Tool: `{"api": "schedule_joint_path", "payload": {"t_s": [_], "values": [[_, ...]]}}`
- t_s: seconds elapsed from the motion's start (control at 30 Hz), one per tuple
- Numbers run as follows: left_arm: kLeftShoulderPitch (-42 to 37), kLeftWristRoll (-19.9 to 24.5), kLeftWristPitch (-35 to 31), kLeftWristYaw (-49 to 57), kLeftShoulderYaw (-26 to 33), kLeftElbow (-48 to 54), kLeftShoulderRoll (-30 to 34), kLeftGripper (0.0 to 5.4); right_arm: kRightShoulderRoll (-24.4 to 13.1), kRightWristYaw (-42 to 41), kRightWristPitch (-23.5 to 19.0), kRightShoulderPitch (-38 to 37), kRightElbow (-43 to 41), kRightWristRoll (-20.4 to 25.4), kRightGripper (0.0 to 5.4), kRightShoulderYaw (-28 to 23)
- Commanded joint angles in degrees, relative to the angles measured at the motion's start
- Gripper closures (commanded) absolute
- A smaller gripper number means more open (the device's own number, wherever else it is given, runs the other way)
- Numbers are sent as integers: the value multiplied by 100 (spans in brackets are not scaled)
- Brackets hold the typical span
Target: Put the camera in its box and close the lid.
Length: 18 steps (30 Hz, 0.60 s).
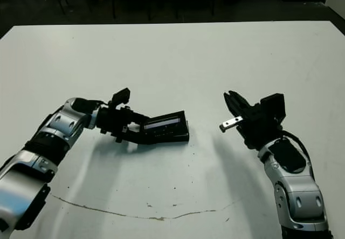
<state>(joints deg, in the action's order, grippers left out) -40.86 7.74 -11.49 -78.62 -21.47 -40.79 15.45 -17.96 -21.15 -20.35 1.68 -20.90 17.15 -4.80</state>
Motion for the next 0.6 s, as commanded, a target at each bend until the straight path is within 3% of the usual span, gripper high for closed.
{"api": "schedule_joint_path", "payload": {"t_s": [0.03, 0.6], "values": [[241, -359, -160, -43, -423, -224, -340, 268, -81, 25, -115, -71, 23, -46, 540, -30], [-77, -800, -205, -86, -879, -198, -491, 268, -79, 53, -122, -160, -72, -76, 540, -10]]}}
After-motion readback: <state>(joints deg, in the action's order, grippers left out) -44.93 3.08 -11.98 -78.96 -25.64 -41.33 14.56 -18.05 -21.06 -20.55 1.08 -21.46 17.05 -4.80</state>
